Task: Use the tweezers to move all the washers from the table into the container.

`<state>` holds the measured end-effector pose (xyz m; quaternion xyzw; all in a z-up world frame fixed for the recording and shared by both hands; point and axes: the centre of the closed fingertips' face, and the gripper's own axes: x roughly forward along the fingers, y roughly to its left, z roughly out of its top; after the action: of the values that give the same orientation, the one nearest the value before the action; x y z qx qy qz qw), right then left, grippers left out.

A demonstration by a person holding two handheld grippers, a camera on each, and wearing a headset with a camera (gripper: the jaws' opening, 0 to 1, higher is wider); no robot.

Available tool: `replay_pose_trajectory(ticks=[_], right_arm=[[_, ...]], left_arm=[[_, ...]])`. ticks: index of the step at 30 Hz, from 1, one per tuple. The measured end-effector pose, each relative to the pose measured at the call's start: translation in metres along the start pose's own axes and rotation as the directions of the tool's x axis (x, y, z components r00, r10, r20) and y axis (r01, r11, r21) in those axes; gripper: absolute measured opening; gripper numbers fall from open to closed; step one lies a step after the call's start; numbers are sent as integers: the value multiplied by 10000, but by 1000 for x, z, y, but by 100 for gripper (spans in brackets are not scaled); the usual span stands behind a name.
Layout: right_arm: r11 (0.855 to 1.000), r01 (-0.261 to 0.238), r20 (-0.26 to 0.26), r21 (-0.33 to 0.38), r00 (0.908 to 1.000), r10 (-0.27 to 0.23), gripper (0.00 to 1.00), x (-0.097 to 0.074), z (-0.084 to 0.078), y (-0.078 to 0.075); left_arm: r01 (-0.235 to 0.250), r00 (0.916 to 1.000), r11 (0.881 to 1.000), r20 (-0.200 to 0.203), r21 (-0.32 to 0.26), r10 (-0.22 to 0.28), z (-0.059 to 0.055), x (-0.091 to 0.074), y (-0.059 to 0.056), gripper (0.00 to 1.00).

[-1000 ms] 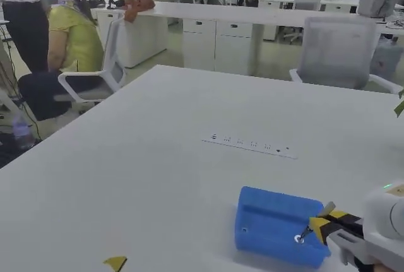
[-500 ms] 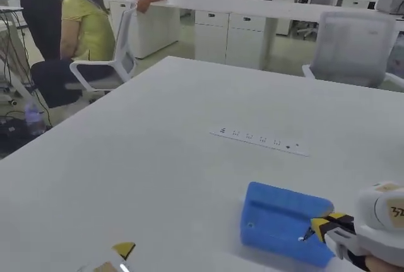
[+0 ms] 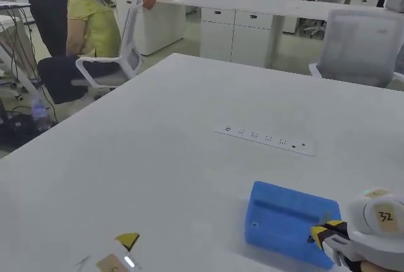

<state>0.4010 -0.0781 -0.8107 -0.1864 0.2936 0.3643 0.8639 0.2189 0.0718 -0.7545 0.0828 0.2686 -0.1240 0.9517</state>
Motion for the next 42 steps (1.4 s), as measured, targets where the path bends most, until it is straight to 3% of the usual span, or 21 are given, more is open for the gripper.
replay_pose_trajectory(ticks=[7,9,13,19,23,29,32,33,34,37,39,40,42], right_arm=[[9997,61,-29,-240,10000,-62,2,1,-1,0],[9999,60,-90,-109,9999,-61,2,0,-1,0],[9993,78,297,361,9995,-89,2,-9,8,-3],[9961,21,1064,883,9943,-115,2,-34,29,-3],[9913,-369,1668,1266,9859,154,2,-54,39,5],[9899,-823,1967,1156,9787,584,1,-79,40,24],[9872,-1109,2090,1148,9742,851,1,-96,40,37],[9875,-1156,2089,1067,9737,914,1,-99,40,41],[9894,-1185,2086,838,9730,989,1,-105,40,45],[9895,-1398,2174,366,9676,1287,1,-116,43,58],[9859,-1675,2212,36,9616,1626,1,-125,44,68],[9816,-1889,2137,-273,9582,1904,1,-129,43,75],[9732,-2204,1992,-657,9528,2292,1,-133,40,85]], left_arm=[[41,9996,9999,269,-118,-38,11,-1,-2,97],[84,9993,9999,369,-109,-80,17,-1,-3,97],[283,9975,9996,646,-13,-282,33,-2,-5,95],[823,9930,9966,843,39,-823,53,0,-14,87],[1187,9873,9923,1023,342,-1217,68,1,-22,83],[2023,9711,9776,1169,579,-2079,93,4,-38,66],[2499,9581,9655,1254,728,-2575,104,3,-48,51],[2718,9515,9598,1295,708,-2790,107,3,-51,47],[3150,9363,9478,1470,500,-3189,114,2,-58,45],[3588,9195,9302,1421,773,-3665,122,1,-66,42],[4039,9023,9074,1130,1159,-4160,125,-1,-77,38],[4376,8839,8880,1138,1410,-4536,129,-3,-85,35],[4809,8601,8600,988,1707,-5005,131,-6,-95,30]])
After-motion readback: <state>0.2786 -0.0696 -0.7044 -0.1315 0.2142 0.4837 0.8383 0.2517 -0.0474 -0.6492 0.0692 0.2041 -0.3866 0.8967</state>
